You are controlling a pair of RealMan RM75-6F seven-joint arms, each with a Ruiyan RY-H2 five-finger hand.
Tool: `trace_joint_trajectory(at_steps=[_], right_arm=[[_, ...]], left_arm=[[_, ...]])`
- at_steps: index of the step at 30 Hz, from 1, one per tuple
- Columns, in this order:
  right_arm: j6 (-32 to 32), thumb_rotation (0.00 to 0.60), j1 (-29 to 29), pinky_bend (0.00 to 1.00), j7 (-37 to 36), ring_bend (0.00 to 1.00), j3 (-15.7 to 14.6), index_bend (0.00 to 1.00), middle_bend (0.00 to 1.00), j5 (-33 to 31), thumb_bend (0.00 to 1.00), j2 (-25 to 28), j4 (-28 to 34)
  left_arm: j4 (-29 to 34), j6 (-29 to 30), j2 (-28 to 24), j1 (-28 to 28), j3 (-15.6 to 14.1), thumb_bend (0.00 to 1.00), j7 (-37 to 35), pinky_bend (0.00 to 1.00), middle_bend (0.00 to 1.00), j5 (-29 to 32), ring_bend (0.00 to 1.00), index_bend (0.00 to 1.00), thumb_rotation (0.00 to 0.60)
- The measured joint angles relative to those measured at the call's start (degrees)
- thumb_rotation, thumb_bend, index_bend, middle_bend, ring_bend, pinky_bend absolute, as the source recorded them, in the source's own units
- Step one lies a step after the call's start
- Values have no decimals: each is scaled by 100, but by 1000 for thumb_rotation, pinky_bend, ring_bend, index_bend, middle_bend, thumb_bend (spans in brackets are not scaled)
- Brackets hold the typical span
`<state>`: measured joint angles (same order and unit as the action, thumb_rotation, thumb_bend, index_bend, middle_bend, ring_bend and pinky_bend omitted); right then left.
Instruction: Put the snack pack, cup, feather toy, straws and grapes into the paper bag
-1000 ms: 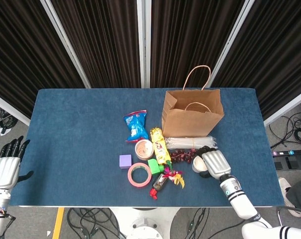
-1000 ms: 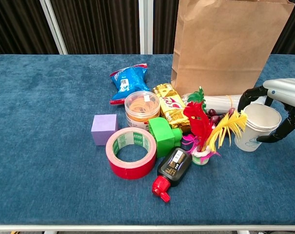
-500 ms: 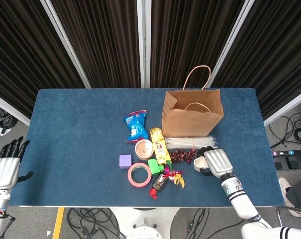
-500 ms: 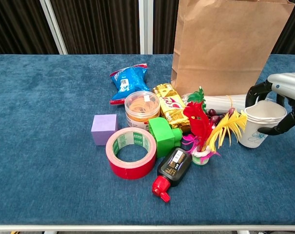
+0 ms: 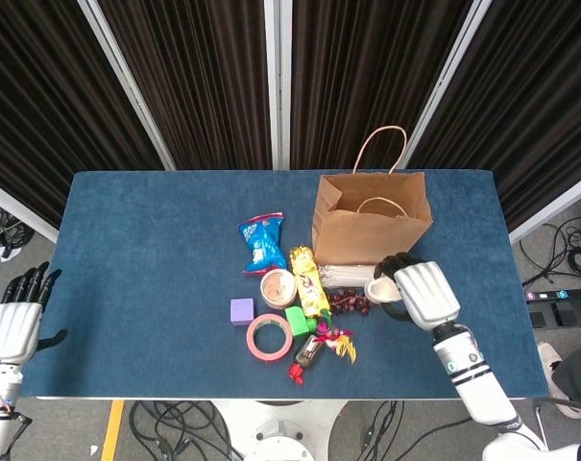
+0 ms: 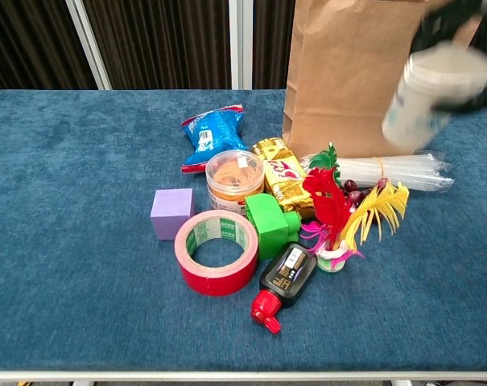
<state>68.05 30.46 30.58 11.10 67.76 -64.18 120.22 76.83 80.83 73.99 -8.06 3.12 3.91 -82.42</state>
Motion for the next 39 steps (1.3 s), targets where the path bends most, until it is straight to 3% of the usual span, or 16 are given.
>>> trace_joint_trajectory(at_steps=[4,7,12,16,21,26,39], right_arm=[[169,600,205,508,221,287,616,514,378,-266,183,627,889],[173,600,437,508,169,287,1153,514,383,-790,182,972,1198],[218,600,1085,508,95,287,2058,515,381,-1851,183,1455,1307],[343,600,1616,509,191,287,2320,515,378,-2172,184,1501,973],[613,600,1939,507,577,287,2292,515,377,-2095,183,1311,248],[880,600,2148,505,1050,287,2016,515,375,-2096,183,897,-554],[413,600,2096,501,579,287,1302,515,374,-2402,180,129,-1634]], left_arm=[[27,9,5,-25,13,3,25,130,66,-27,14,149,600],[60,17,-2,-38,18,3,60,130,66,-44,14,148,600],[96,-19,-6,-64,18,3,133,130,66,-39,14,148,600],[84,-63,0,-88,20,3,155,130,66,-15,14,148,600],[64,-60,-19,-86,27,3,116,130,66,-1,14,148,600],[17,-95,-13,-79,8,3,71,130,66,17,14,148,600],[-82,-145,46,-75,-51,23,47,130,66,4,14,148,600]])
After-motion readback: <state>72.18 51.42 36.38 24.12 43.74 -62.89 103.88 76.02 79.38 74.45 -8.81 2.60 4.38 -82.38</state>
